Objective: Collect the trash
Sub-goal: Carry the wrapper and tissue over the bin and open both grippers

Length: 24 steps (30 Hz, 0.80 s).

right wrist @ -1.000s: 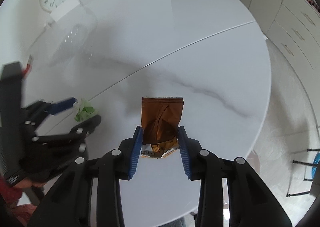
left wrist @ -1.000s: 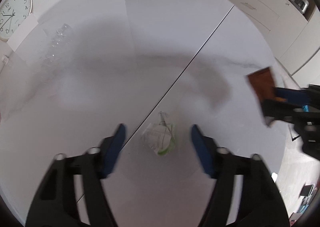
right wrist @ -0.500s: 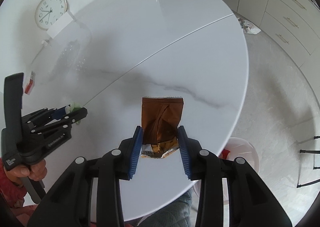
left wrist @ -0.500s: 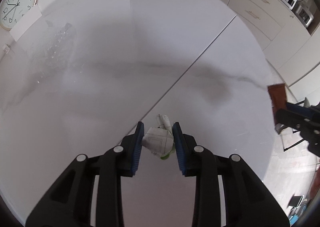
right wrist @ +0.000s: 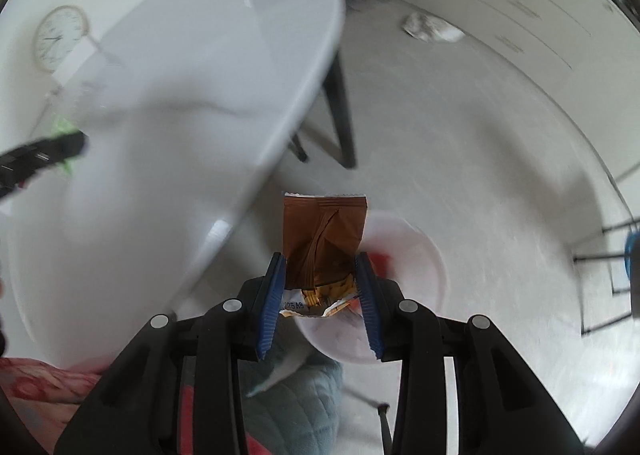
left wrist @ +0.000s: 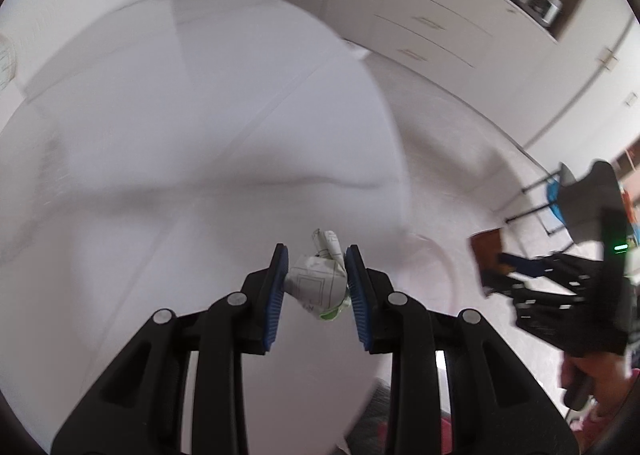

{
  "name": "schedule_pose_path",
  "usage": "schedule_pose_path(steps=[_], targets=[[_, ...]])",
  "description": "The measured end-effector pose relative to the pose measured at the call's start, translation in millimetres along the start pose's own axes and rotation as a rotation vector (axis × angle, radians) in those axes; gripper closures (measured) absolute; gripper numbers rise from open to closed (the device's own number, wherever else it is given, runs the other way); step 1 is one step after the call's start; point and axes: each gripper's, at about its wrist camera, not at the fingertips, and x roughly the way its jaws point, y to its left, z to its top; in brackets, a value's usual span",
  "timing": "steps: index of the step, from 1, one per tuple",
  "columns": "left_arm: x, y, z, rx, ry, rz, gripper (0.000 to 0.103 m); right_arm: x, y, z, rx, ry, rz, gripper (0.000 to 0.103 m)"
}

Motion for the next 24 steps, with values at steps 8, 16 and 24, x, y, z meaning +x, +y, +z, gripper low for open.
schedule_pose_path(steps=[8, 16, 24], targets=[[19, -81, -1, 0.139, 0.053, -0.019, 0.073, 51, -54, -32, 0.066, 0.096, -0.007, 0.052], [36, -124, 4, 0.17, 0.094, -0.015, 0.073, 41, -82, -38, 0.074, 0.075, -0.054, 0.01], [45, -149, 1, 0.199, 0.11, -0.023, 0.073, 26, -120, -45, 0.136, 0.056, -0.093, 0.006]])
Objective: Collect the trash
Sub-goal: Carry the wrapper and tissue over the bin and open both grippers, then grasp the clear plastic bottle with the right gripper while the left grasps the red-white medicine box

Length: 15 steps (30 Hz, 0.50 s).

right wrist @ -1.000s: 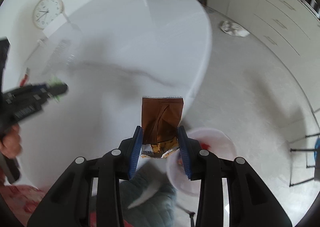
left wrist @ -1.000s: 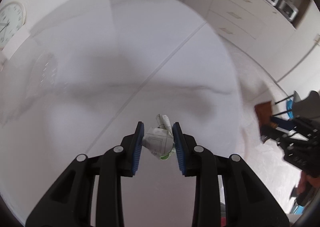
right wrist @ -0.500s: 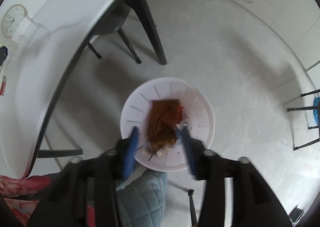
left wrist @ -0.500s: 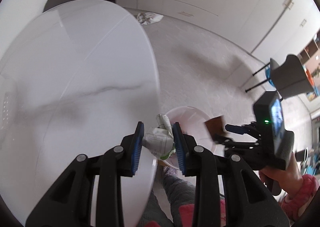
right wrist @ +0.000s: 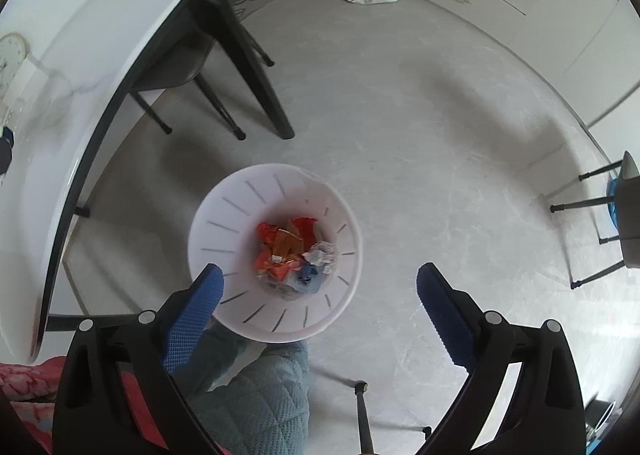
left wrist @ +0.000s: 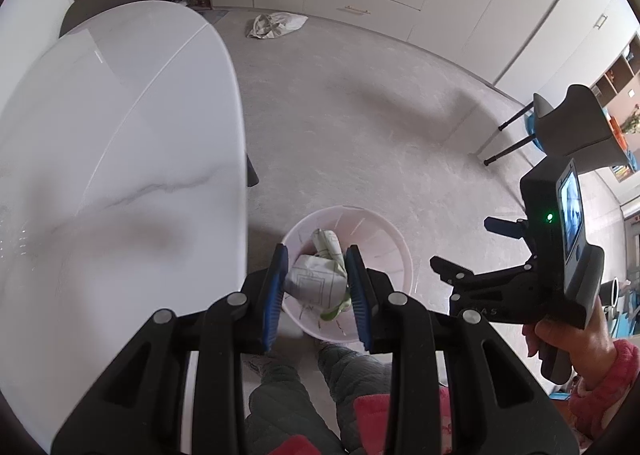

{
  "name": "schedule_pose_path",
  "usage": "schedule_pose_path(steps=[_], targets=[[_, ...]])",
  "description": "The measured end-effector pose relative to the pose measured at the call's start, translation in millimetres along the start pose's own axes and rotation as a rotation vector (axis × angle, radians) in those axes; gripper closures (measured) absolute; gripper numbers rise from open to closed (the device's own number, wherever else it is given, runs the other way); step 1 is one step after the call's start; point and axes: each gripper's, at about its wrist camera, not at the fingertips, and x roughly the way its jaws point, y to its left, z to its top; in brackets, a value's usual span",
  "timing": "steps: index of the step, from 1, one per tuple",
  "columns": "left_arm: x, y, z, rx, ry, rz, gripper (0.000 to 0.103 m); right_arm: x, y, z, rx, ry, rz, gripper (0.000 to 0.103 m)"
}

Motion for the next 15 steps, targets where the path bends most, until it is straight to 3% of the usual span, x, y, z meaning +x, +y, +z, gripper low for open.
schedule_pose_path(steps=[3, 5, 6, 10, 15], targets=[[0, -7, 2, 0.011, 0.002, -0.012, 0.066, 1, -11, 0, 0.015, -0.003, -0.003, 0.006], [0, -10, 2, 0.015, 0.002, -0.009, 0.021, 1, -16, 0, 0.022, -0.002, -0.005, 0.006], [-2, -12, 4, 0.02, -0.008, -0.005, 0.014, 1, -18, 1, 0.025, -0.003, -0.004, 0.006], [-8, -22, 5, 0.047, -0.035, -0.023, 0.008, -1, -21, 3, 0.023, -0.003, -0.001, 0.006], [-11, -21, 3, 0.053, -0.036, -0.018, 0.008, -3, -17, 2, 0.008, -0.005, 0.002, 0.006]])
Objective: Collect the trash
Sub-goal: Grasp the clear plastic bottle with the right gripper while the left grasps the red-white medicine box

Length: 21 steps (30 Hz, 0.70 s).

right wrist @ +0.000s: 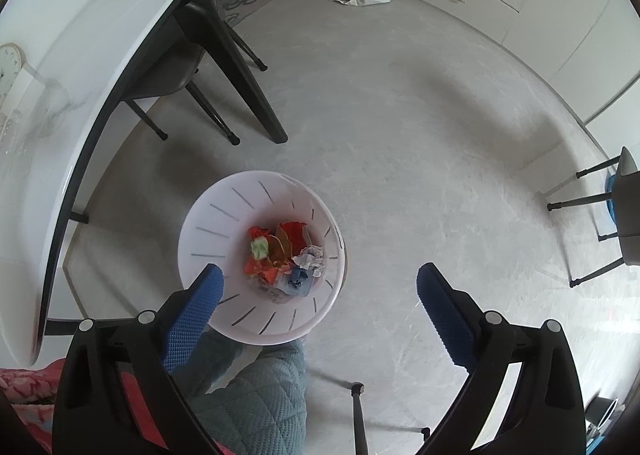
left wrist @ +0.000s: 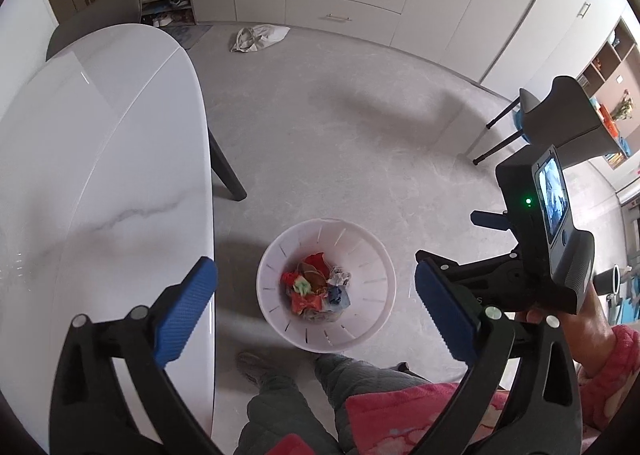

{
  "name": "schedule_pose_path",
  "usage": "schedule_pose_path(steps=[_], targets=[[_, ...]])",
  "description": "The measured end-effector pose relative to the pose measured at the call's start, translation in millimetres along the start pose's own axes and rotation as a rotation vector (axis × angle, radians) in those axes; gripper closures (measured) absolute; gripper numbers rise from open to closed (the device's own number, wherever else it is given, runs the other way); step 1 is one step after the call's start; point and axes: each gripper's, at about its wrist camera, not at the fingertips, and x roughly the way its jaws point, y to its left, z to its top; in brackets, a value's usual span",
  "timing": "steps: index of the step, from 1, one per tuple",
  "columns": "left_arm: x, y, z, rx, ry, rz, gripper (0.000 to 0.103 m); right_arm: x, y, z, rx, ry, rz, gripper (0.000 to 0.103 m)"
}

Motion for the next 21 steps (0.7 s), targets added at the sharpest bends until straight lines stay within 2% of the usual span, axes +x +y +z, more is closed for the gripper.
schedule_pose_path(steps=[5, 12, 14, 17, 21], targets=[[-2, 0, -2, -0.019, -0.004, 0.005, 0.008, -2, 3, 1, -0.011, -0.003, 0.005, 0.006], [-21, 29, -11, -0.091, -0.036, 0.042, 0.008, -14, 26, 17, -0.065, -0.029, 0.022, 0.006], [-32, 45, -15, -0.138, -0.055, 0.07, 0.008, -24, 46, 29, -0.11, -0.056, 0.038, 0.006], [-58, 89, -31, -0.261, -0.102, 0.13, 0.008, -38, 82, 47, -0.184, -0.098, 0.063, 0.006], [-96, 157, -65, -0.437, -0.159, 0.234, 0.008, -58, 161, 77, -0.319, -0.155, 0.139, 0.004]])
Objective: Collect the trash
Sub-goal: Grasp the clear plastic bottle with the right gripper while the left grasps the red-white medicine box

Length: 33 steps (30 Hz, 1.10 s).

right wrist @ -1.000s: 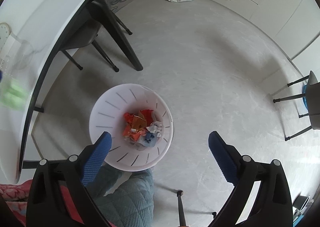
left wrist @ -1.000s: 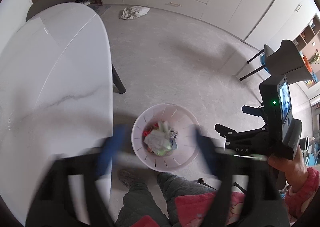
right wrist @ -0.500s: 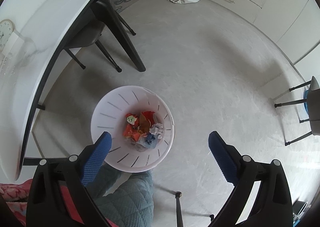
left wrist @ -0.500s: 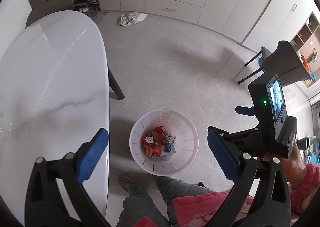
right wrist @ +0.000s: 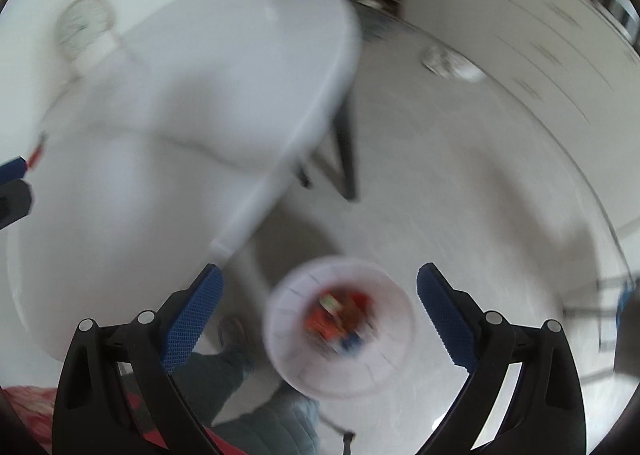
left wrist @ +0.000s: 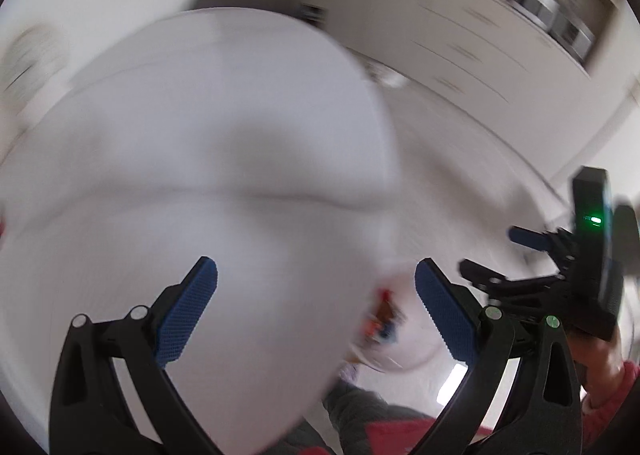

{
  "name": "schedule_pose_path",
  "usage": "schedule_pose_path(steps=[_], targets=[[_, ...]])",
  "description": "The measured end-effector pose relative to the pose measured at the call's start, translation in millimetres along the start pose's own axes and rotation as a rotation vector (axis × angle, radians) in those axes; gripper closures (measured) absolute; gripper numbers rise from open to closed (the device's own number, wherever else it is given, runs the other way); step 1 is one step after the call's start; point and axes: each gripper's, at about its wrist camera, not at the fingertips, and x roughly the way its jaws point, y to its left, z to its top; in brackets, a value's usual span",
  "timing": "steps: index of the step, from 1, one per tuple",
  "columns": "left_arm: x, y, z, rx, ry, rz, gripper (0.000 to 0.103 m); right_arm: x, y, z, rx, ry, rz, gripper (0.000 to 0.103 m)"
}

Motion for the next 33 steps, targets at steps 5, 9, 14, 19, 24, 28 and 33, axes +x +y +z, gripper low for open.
schedule_pose_path(steps=[5, 9, 14, 19, 24, 28, 33], targets=[[-28, 124, -11, -0.218, -0.059, 0.164, 0.008, 14, 117, 65, -0.179, -0.039, 0.117, 0.003], [-44, 237, -30, -0.366, -0.059, 0.267, 0.008, 38, 211, 111, -0.226, -0.038, 0.2, 0.003], [-51, 355, -47, -0.447, -0.044, 0.344, 0.008, 94, 321, 172, -0.109, 0.004, 0.268, 0.003], [-43, 453, -46, -0.448, -0.012, 0.388, 0.008, 152, 396, 213, -0.013, 0.043, 0.203, 0.003], [-28, 525, -35, -0.518, 0.0, 0.419, 0.008, 197, 438, 232, 0.03, 0.096, 0.086, 0.003], [-9, 590, -25, -0.615, 0.004, 0.446, 0.008, 216, 449, 240, 0.017, 0.119, 0.021, 0.003], [21, 668, -12, -0.709, 0.023, 0.501, 0.008, 227, 452, 248, -0.022, 0.144, 0.029, 0.036]])
